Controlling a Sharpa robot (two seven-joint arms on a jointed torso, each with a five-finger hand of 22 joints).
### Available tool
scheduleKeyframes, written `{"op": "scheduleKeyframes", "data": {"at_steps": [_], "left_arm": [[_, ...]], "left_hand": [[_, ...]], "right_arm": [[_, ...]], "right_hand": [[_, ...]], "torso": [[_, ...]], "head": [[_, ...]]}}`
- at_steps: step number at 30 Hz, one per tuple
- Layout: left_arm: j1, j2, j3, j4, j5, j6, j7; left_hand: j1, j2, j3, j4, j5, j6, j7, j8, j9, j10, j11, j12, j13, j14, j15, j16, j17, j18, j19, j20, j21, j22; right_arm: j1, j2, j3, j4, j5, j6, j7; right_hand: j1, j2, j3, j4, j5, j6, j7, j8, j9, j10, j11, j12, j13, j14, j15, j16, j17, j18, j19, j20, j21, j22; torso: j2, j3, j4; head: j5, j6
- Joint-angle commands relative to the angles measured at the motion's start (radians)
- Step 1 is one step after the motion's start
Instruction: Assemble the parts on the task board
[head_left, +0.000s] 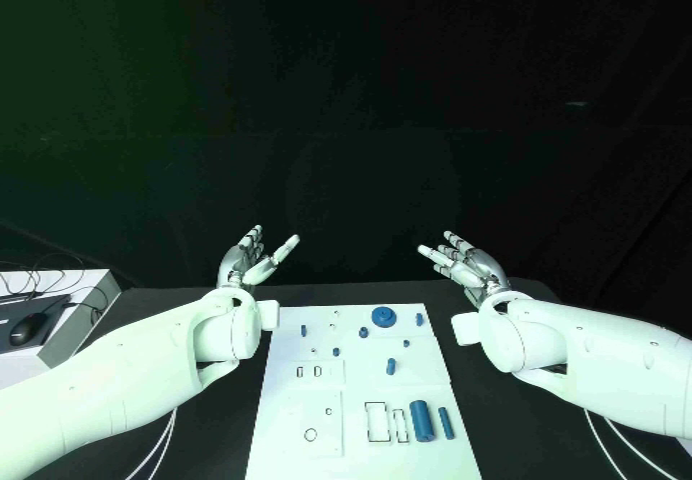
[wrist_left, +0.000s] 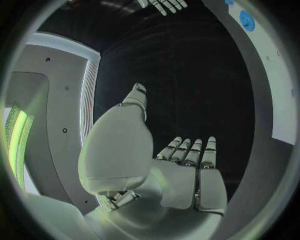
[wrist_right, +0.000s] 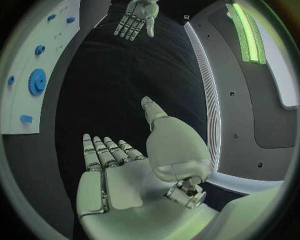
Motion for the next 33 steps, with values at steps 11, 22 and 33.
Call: {"op": "scheduleKeyframes", "data": {"at_steps": [11, 22, 33], "left_arm": [[-0.002, 0.012, 0.011, -0.046, -0.055, 0.177, -0.015], [-0.004, -0.004, 0.011, -0.040, -0.083, 0.224, -0.016], [-0.007, -0.092, 0.011, 0.101, -0.139, 0.264, -0.031]], "left_hand": [[0.059, 0.042, 0.041, 0.010, 0.006, 0.092, 0.044, 0.013, 0.008, 0.100, 0.054, 0.013, 0.010, 0.116, 0.055, 0.015, 0.011, 0.030, 0.099, 0.023, 0.032, 0.016], [0.045, 0.165, 0.035, -0.106, 0.006, 0.606, 0.072, 0.087, 0.042, 0.857, 0.052, 0.093, 0.048, 0.865, -0.020, 0.145, 0.061, 0.089, 0.699, -0.013, 0.244, 0.098], [0.011, 0.252, -0.045, -0.248, 0.005, 0.854, 0.051, 0.047, 0.045, 1.015, 0.001, 0.051, 0.048, 1.138, -0.103, 0.172, 0.099, 0.025, 0.906, -0.149, 0.348, 0.122]], "right_arm": [[0.033, 0.005, -0.026, -0.093, -0.250, 0.213, -0.020], [0.031, 0.024, -0.026, -0.123, -0.619, 0.151, -0.052], [0.033, 0.063, -0.020, -0.121, -1.124, 0.159, -0.219]], "right_hand": [[0.204, -0.001, 0.023, -0.108, 0.003, 0.246, 0.143, 0.025, 0.019, 0.297, -0.023, 0.023, 0.020, 0.375, -0.034, 0.026, 0.023, 0.110, 0.391, -0.009, 0.236, 0.042], [0.215, -0.011, 0.084, -0.161, 0.030, 0.829, 0.079, 0.055, 0.047, 0.946, -0.131, 0.050, 0.043, 1.062, -0.174, 0.062, 0.052, 0.148, 0.803, -0.147, 0.366, 0.076], [0.192, -0.056, 0.079, -0.183, 0.082, 0.988, 0.012, 0.055, 0.055, 1.183, -0.244, 0.050, 0.052, 1.353, -0.327, 0.579, 0.343, 0.105, 1.048, -0.329, 0.773, 0.324]], "torso": [[0.005, -0.0023, 0.0005], [0.006, -0.0023, 0.0012], [0.038, -0.0106, 0.0051]], "head": [[0.002, -0.031], [0.004, -0.041], [0.003, -0.046]]}}
